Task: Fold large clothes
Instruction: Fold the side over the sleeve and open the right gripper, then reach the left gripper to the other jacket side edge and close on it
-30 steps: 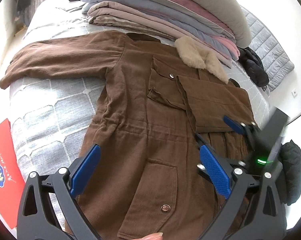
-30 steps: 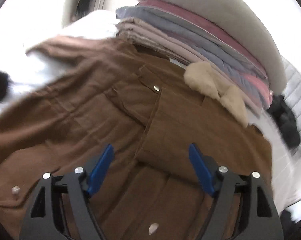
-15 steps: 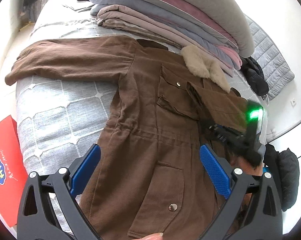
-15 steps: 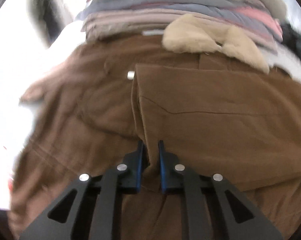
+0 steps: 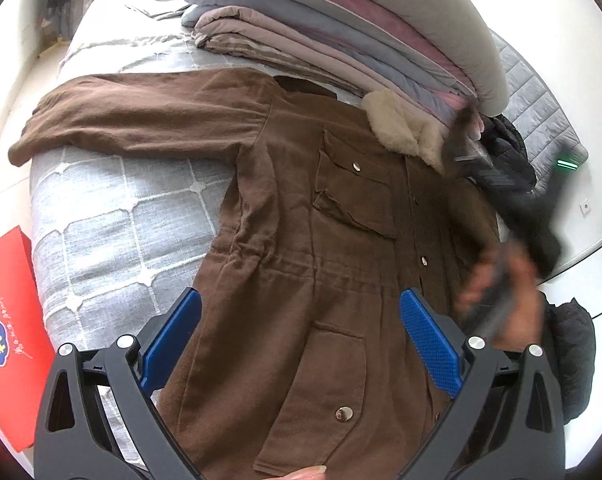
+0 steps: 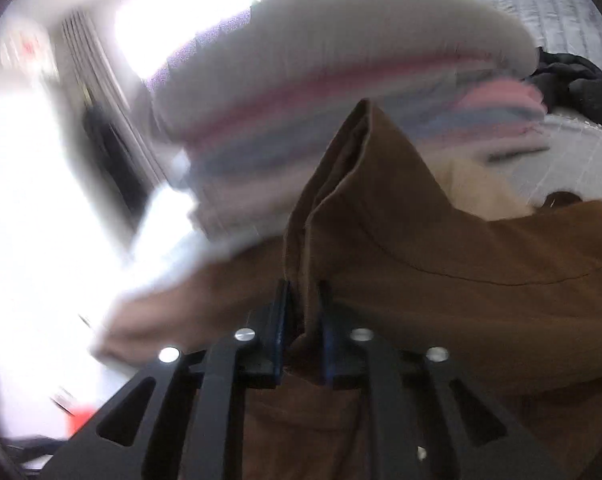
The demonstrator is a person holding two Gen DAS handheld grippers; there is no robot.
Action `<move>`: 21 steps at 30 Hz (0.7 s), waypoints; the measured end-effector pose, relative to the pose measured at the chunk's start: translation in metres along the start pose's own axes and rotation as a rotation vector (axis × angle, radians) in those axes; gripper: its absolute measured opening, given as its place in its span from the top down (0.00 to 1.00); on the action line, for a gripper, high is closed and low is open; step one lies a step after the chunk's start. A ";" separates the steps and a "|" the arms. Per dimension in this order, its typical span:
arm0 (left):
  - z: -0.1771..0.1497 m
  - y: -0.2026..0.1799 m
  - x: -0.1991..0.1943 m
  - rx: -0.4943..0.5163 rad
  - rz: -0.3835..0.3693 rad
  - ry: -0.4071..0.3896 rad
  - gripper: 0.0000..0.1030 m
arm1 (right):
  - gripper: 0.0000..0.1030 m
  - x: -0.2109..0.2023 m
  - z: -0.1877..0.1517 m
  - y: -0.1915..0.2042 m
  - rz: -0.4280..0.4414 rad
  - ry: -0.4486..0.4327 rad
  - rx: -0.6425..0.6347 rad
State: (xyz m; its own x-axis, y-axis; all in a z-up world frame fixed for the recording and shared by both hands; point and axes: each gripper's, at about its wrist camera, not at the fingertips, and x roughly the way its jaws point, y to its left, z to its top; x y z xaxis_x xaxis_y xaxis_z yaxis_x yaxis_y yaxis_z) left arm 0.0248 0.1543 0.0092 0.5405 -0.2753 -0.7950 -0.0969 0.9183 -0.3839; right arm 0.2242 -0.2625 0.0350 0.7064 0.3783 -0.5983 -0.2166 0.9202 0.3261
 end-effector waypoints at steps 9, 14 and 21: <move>-0.003 -0.005 0.008 0.013 0.001 0.022 0.07 | 0.38 -0.009 -0.019 0.009 -0.122 0.096 -0.204; -0.005 -0.011 0.011 0.024 0.013 0.023 0.07 | 0.31 -0.060 -0.005 -0.087 -0.533 0.051 -0.179; -0.003 -0.013 0.019 0.041 0.061 0.013 0.07 | 0.30 -0.042 -0.032 -0.186 -0.550 0.279 0.092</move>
State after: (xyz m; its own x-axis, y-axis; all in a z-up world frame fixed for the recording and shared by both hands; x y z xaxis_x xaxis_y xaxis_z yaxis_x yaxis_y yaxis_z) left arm 0.0337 0.1365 -0.0026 0.5236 -0.2221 -0.8225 -0.0951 0.9442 -0.3155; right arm 0.2135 -0.4459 -0.0239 0.4930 -0.1248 -0.8611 0.1966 0.9800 -0.0295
